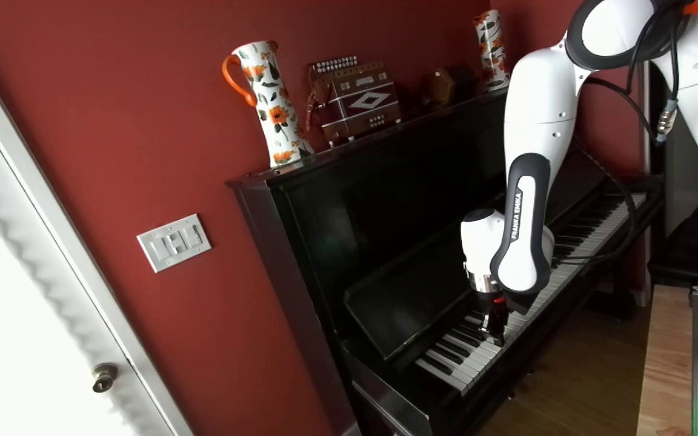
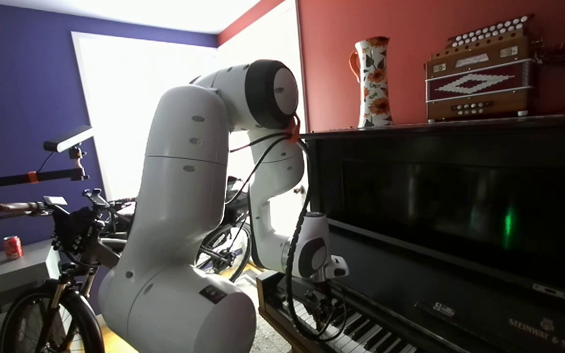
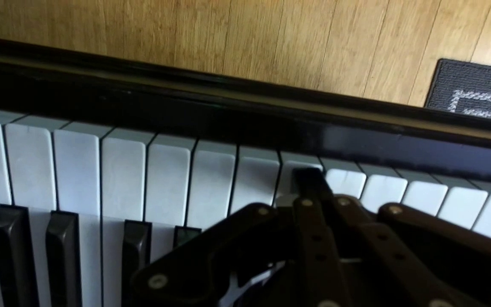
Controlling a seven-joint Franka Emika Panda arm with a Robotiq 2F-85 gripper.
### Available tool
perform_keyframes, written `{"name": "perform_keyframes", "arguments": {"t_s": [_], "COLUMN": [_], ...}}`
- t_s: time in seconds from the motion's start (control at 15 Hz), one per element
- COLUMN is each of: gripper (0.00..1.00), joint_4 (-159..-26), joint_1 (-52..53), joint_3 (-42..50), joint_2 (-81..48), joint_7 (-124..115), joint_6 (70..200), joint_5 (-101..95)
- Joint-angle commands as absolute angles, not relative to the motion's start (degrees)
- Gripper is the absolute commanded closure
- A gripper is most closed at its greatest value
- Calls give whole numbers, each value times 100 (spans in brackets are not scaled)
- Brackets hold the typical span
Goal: Press one white key on the left side of the piano
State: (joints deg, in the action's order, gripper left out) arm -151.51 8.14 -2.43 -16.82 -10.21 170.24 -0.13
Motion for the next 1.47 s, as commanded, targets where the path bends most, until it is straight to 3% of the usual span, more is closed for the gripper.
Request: {"name": "perform_keyframes", "arguments": {"t_s": [0.0, 0.93, 1.4], "gripper": [100, 100, 100], "joint_4": [-15071, -15001, -15171], "joint_1": [793, 670, 689], "joint_3": [-307, -410, -348], "joint_2": [-1926, -2216, -1757], "joint_7": [-962, -885, -864], "joint_6": [17191, 17277, 17114], "joint_5": [99, 226, 162]}}
